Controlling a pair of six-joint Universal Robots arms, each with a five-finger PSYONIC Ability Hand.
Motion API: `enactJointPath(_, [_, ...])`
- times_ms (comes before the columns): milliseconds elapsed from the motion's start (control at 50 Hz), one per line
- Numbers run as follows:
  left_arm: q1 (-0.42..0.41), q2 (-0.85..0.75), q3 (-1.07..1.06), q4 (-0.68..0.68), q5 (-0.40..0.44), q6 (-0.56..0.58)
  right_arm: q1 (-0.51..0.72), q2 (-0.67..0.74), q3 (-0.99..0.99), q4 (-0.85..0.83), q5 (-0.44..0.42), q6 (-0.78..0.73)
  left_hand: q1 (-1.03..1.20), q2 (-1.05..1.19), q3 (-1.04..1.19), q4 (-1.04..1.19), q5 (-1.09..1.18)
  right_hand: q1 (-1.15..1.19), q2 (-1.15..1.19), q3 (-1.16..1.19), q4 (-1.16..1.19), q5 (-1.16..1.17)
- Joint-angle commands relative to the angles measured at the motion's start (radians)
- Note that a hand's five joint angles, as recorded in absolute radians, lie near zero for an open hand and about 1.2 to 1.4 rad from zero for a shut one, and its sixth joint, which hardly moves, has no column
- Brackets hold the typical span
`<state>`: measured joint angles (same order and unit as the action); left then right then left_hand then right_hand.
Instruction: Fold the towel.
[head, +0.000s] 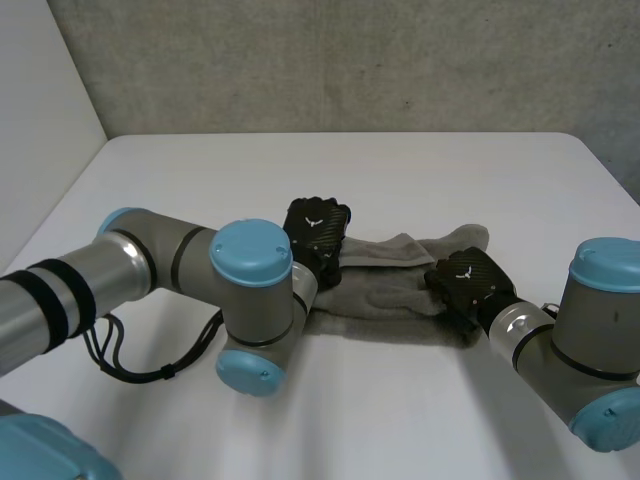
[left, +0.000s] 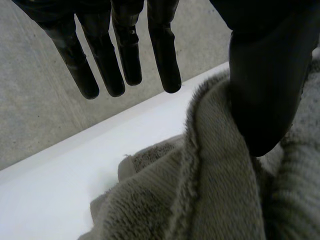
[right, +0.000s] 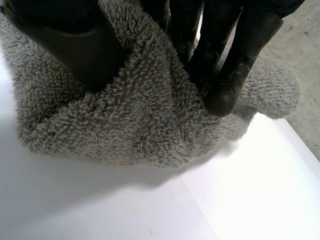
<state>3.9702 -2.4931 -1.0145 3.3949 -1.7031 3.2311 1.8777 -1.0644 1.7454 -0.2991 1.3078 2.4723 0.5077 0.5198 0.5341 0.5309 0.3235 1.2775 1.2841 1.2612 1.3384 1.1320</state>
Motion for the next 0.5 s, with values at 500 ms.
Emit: enactJointPath(500, [0.116,0.091,-0.151,-0.058,-0.156,-0.005,0.008,-0.025,0.0,0.002,0.008,0.004,-0.018,-0.03,-0.045,-0.041,-0.009,-0.752,-0.759,-0.736,-0.813,-0.781])
